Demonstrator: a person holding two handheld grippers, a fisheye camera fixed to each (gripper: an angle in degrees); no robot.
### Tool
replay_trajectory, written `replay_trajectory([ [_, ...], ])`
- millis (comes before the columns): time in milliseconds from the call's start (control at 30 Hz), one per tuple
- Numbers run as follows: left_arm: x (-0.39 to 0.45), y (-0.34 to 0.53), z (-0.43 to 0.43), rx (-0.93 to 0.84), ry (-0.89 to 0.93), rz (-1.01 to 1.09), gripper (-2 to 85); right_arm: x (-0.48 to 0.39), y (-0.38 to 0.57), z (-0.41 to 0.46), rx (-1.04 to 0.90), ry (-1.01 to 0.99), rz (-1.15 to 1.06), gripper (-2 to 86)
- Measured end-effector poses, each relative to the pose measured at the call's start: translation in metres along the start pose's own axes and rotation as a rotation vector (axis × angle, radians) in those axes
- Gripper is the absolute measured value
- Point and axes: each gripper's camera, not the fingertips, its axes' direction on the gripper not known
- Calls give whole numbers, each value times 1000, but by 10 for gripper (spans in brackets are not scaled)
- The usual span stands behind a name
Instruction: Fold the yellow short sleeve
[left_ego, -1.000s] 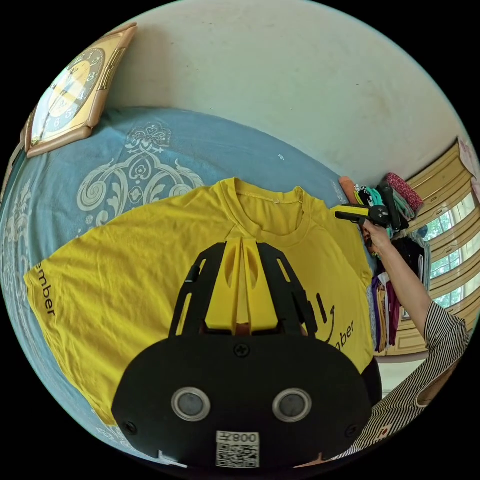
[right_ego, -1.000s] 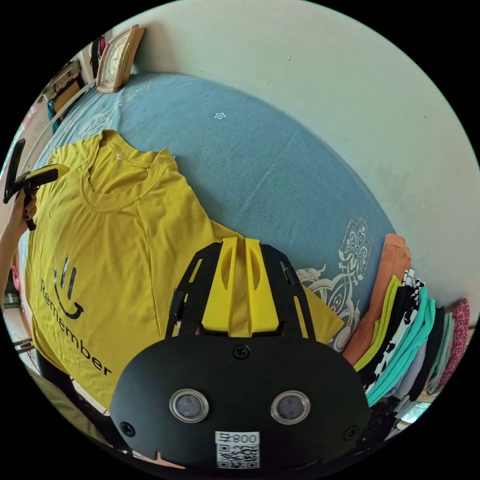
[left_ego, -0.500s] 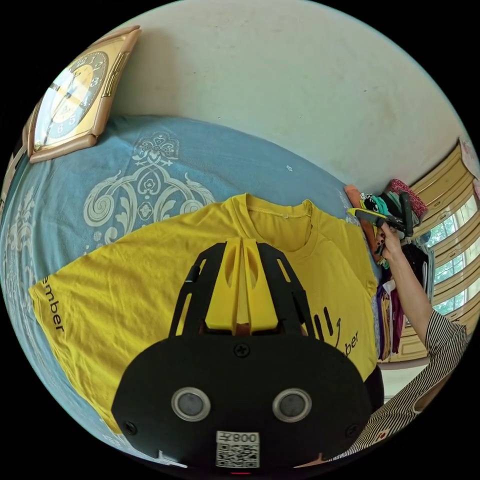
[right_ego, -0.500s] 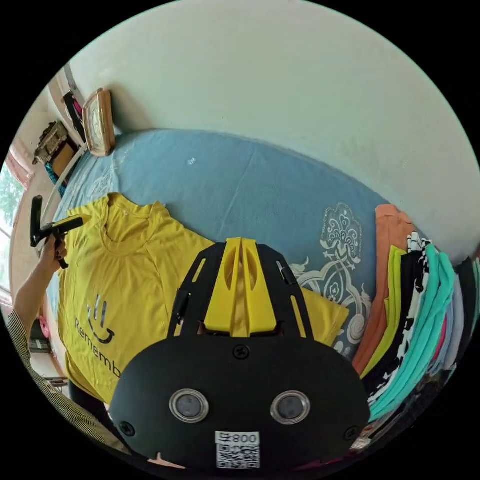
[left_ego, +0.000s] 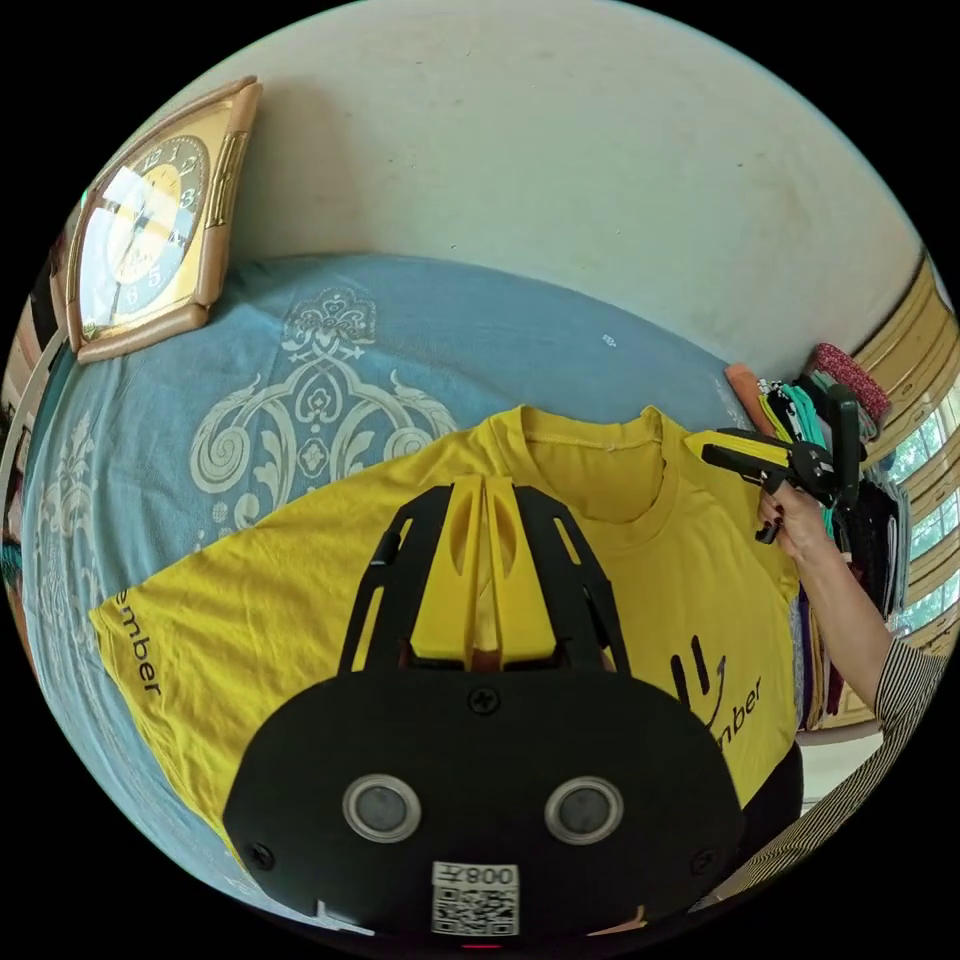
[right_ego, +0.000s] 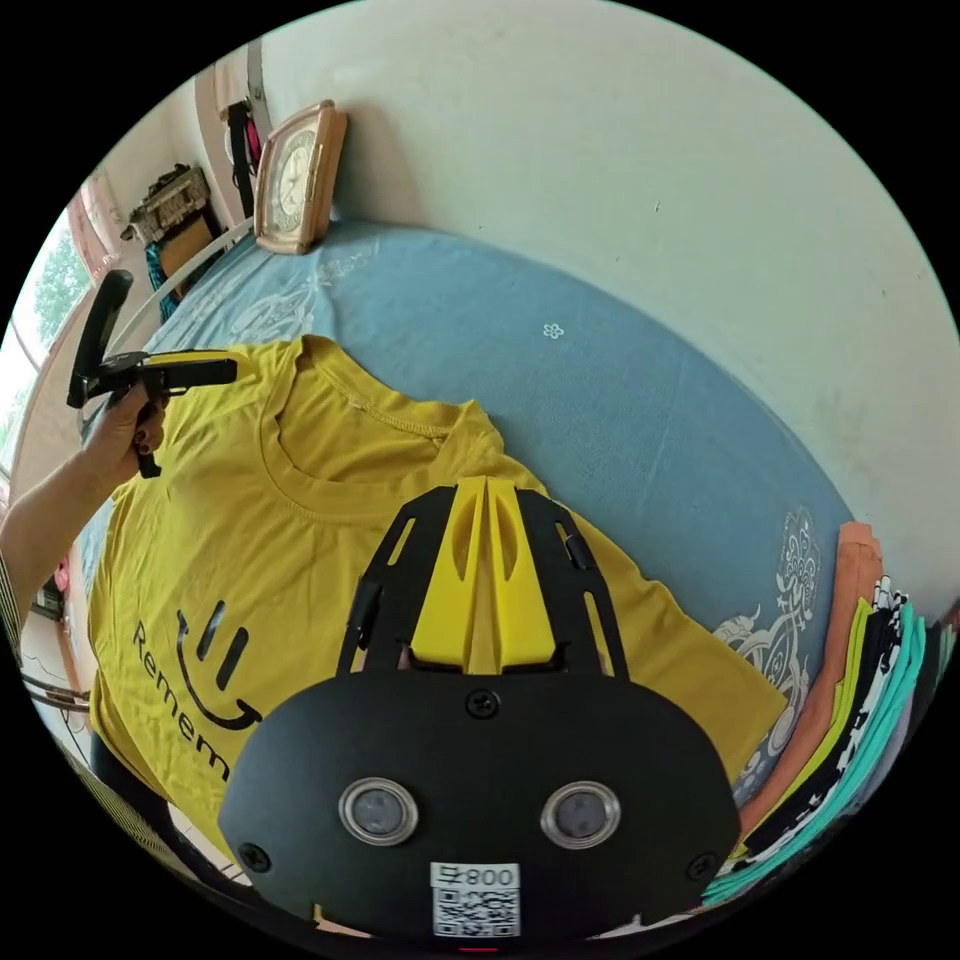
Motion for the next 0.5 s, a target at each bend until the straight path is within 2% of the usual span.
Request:
replay_trajectory([
  [133,12,-20,31,-119,-81,47,3,15,-17,15,-35,-18,32,-1],
  [300,7,-33,41,-62,-64,-53,3,43,-32,12,-57,-113,103,-1],
  [500,31,-30,49,2,-71,14,2,45,-15,-23,33,-146,77,0],
])
